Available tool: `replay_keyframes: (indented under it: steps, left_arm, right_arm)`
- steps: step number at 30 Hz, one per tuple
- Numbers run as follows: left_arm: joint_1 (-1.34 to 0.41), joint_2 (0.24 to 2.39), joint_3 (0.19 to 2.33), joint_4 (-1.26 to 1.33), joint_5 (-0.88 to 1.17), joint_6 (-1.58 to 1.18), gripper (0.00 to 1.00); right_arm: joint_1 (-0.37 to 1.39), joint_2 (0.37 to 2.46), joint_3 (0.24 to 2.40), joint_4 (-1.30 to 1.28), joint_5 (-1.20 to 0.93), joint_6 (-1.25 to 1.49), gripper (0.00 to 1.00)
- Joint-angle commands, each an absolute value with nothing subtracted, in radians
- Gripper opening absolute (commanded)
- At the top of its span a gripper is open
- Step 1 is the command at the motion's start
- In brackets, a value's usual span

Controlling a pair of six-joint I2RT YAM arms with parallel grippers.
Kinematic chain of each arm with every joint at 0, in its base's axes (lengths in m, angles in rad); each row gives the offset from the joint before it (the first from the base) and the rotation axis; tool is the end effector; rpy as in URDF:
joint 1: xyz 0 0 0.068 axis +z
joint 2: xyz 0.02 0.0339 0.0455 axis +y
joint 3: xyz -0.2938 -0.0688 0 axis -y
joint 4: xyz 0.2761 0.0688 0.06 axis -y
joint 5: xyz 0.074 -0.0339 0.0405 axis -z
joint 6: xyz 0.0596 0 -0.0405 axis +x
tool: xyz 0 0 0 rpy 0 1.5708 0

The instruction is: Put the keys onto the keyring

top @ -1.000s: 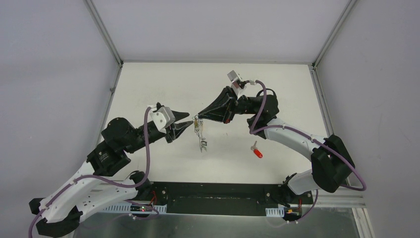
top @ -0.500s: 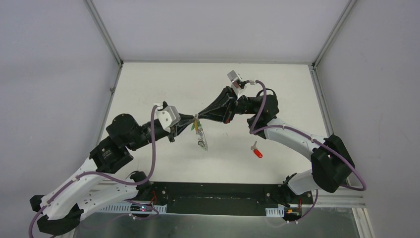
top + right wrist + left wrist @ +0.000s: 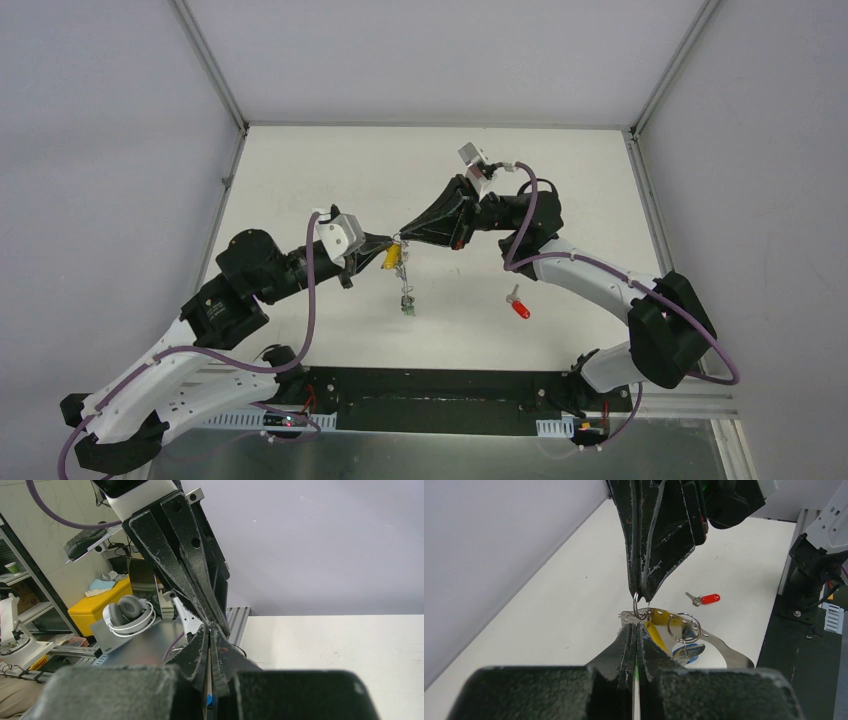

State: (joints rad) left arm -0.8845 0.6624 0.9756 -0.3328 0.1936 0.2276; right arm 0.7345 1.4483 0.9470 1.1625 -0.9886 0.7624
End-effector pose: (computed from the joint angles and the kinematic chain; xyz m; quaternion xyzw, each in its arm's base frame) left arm 0.0957 -0.1349 0.4337 0.4326 0.5679 -0.2901 0.6374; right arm 0.2185 0.2644 0.3906 -0.4208 0.3926 0.6909 0.4376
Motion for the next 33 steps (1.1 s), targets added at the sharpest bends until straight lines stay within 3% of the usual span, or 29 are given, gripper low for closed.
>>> replay_keyframes:
  steps: [1,11,16,21,25,33]
  left_arm:
    - [-0.891,0.687,0.98,-0.36,0.231,0.222,0.0]
    - [-0.892,0.735,0.984,-0.36,0.264,0.226,0.01]
    - [-0.891,0.711,0.986,-0.359,0.246,0.234,0.23]
    - [-0.892,0.683,0.972,-0.323,0.243,0.216,0.37]
    - [-0.892,0.675,0.952,-0.274,0.233,0.191,0.38]
    - [-0.891,0.67,0.93,-0.212,0.22,0.167,0.3]
  right_arm:
    - [0.732,1.421,0.965,1.234,-0.979,0.776,0.0]
    - [0.731,1.418,0.965,1.233,-0.986,0.776,0.0]
    - [0.732,1.419,0.965,1.233,-0.988,0.775,0.0]
    - [0.731,1.423,0.96,1.233,-0.989,0.775,0.0]
    - [0.732,1.424,0.96,1.233,-0.989,0.775,0.0]
    - [0.732,1.422,0.959,1.233,-0.992,0.774,0.0]
